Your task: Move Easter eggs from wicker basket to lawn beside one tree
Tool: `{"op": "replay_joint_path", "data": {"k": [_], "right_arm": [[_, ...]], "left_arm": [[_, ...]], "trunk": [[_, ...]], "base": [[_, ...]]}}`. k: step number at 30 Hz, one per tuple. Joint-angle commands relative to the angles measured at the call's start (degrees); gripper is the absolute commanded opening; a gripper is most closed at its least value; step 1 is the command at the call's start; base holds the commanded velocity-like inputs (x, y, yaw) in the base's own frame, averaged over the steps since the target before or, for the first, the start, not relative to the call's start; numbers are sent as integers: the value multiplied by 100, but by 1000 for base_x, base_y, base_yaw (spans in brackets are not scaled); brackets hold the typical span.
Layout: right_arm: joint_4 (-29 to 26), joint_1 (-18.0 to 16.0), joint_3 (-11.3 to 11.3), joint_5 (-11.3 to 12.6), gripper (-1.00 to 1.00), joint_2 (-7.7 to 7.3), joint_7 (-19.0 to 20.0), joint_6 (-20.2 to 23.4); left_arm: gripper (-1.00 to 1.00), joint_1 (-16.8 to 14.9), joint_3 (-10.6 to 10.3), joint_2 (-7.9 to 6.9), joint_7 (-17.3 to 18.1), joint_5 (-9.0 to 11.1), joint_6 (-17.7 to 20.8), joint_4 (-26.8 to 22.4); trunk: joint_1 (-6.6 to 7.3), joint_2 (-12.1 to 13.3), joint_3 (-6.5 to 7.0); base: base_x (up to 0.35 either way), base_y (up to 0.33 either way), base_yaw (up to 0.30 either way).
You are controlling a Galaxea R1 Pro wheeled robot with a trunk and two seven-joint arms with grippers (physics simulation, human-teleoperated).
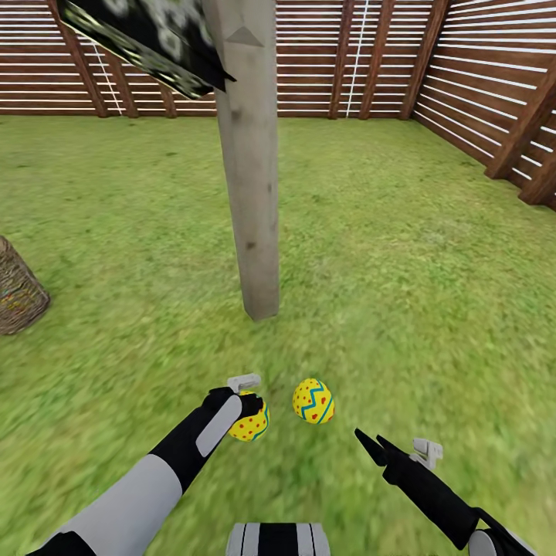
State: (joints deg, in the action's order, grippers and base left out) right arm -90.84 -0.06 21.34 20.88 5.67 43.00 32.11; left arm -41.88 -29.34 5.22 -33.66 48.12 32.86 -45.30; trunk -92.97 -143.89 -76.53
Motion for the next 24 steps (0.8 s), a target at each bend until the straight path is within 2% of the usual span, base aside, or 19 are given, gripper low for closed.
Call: {"op": "replay_joint_path", "data": {"k": [1, 4, 12, 20, 24], "right_arm": [[-4, -1, 10, 35, 100, 4, 7, 41], [-4, -2, 10, 38, 100, 4, 7, 41], [-4, -2, 10, 39, 100, 4, 7, 41], [-4, -2, 10, 39, 100, 4, 7, 41], [-4, -2, 10, 38, 100, 4, 7, 38]], "left_arm": [[-100, -4, -19, -3, -61, 57, 1, -8], [-100, -4, -19, -3, -56, 57, 1, -5], [-100, -4, -19, -3, -61, 58, 1, -5], [-100, -4, -19, -3, -62, 57, 1, -5], [-100, -4, -43, 3, -62, 57, -3, -6]], "trunk": [[1, -2, -3], [1, -2, -3], [1, -2, -3], [1, -2, -3], [-7, -6, -70]], "base": [[0, 0, 0], [53, 0, 0], [223, 0, 0], [17, 0, 0], [1, 0, 0]]}}
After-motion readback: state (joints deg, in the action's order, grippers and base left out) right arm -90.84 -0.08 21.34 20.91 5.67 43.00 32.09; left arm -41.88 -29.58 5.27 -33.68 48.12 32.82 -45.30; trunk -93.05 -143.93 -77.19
